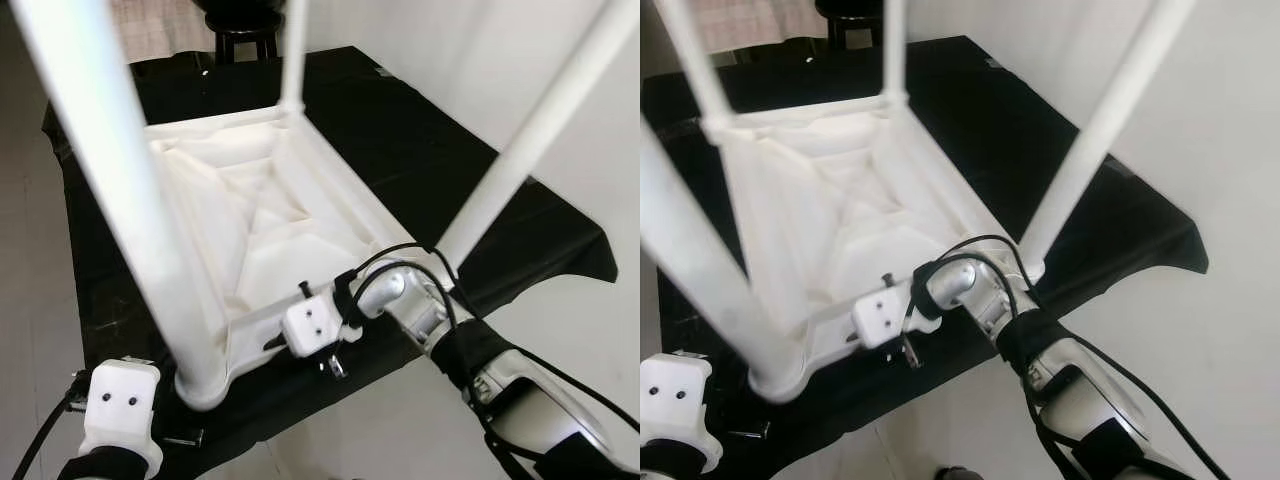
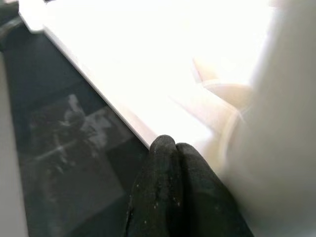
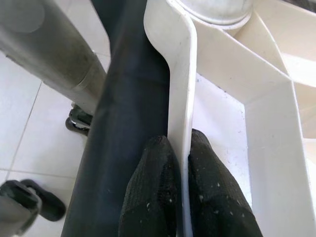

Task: Building children table

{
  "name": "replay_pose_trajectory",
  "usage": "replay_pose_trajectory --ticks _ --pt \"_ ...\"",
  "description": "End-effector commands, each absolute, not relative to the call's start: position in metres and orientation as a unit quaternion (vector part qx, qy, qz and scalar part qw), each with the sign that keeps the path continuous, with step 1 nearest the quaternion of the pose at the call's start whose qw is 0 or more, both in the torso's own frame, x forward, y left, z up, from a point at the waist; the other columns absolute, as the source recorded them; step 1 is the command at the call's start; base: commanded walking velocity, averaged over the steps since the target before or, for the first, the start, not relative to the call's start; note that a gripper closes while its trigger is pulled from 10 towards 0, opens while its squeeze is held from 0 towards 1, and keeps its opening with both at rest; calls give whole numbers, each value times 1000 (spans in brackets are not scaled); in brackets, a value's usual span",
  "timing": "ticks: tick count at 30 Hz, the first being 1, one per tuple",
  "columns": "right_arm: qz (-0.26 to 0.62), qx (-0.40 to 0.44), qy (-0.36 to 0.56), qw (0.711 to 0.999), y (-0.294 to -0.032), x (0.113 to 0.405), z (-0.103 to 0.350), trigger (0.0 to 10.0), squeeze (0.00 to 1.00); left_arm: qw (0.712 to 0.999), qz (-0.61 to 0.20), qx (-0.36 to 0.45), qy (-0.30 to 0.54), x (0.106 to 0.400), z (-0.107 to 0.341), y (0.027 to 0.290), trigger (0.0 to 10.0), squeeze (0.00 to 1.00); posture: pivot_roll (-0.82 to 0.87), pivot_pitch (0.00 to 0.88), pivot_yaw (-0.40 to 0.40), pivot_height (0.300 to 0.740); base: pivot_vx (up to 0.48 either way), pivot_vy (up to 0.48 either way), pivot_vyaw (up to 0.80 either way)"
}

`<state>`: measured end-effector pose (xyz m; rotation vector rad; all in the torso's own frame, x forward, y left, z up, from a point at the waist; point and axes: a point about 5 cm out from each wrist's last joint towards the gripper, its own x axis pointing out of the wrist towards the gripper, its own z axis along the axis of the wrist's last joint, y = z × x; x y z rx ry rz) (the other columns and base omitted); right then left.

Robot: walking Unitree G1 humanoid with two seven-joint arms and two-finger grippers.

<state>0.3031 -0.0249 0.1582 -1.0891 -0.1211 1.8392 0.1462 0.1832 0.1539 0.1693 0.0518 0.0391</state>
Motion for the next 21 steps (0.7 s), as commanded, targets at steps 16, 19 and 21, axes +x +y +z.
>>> replay_pose_trajectory --ticks 16,19,21 --pt "635 -448 -107 620 9 320 179 10000 996 995 16 90 30 148 154 182 10000 0 -7 158 -88 740 0 0 0" --pt "638 -416 -110 639 11 318 181 10000 957 995 15 90 30 149 154 181 10000 0 -13 155 -83 740 0 0 0" --pt "641 -396 -111 649 13 316 182 10000 957 995 15 90 29 150 154 181 10000 0 -13 155 -83 740 0 0 0"
